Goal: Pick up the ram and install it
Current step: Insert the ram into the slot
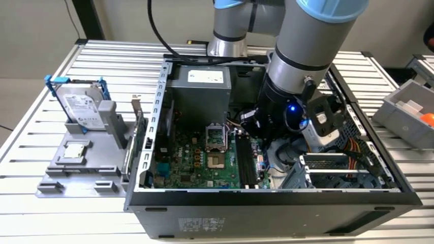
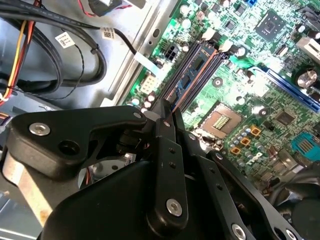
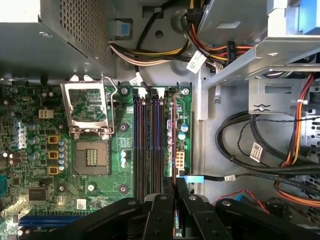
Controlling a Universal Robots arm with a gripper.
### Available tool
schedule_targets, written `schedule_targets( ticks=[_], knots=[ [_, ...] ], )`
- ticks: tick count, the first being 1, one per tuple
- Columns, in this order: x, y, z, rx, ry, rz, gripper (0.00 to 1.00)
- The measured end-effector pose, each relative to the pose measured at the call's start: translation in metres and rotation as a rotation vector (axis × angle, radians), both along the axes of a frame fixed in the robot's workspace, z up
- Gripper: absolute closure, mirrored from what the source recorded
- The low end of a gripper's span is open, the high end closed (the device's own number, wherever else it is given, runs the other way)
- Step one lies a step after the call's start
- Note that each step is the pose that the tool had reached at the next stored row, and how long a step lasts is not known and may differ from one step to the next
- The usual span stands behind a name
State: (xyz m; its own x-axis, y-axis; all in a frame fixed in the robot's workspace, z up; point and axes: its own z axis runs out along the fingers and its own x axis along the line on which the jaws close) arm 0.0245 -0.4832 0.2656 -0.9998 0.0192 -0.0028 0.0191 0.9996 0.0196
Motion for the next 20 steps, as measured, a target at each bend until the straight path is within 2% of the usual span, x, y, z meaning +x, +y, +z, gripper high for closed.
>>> schedule_targets(
  ticks=[14, 20],
  knots=[
    [-0.0001, -0.0001, -0.0074, 0.0002, 0.0012, 0.000, 1.00],
    [-0.0003, -0.0001, -0.0139, 0.0003, 0.0018, 0.001, 1.00]
  ],
)
